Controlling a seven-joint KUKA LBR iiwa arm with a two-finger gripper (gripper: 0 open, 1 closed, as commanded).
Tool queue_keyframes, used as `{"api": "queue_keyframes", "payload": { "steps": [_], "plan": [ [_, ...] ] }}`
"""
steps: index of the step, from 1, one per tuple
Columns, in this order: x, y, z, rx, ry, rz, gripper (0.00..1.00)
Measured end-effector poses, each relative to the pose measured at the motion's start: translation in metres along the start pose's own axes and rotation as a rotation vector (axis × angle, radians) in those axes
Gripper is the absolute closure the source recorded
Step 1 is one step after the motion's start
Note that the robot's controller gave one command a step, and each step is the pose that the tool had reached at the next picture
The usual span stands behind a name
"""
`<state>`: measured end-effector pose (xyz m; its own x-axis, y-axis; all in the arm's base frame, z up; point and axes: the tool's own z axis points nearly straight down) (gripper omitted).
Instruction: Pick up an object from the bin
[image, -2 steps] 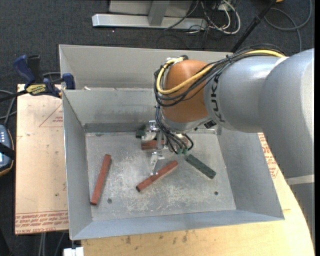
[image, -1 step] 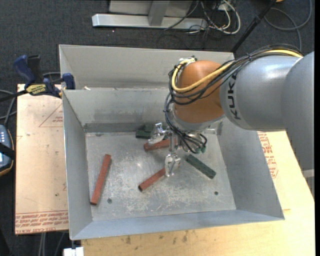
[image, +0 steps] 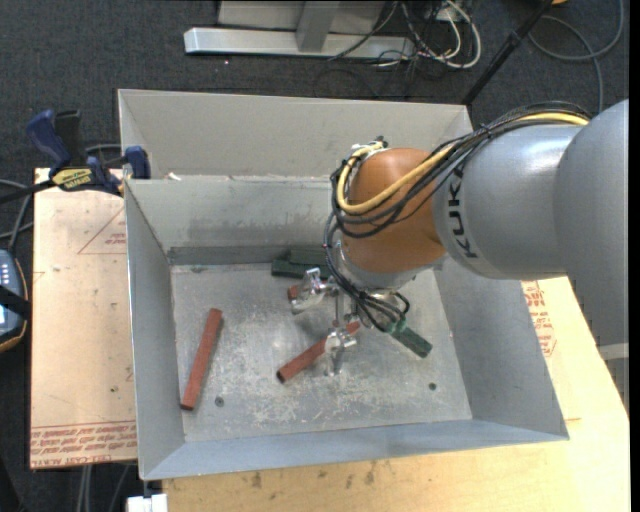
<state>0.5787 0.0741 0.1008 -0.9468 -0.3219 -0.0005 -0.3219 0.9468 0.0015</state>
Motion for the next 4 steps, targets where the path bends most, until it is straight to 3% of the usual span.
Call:
{"api": "queue_keyframes", "payload": {
  "steps": [1,2,4],
  "plan": [
    [-0.0028,-0.0082,0.0250,0.000,-0.011,-0.177,0.00],
    [0.0011,-0.0099,0.0213,0.002,-0.016,-0.078,1.00],
    [0.0011,-0.0098,0.0196,0.002,-0.015,-0.078,1.00]
  ]
}}
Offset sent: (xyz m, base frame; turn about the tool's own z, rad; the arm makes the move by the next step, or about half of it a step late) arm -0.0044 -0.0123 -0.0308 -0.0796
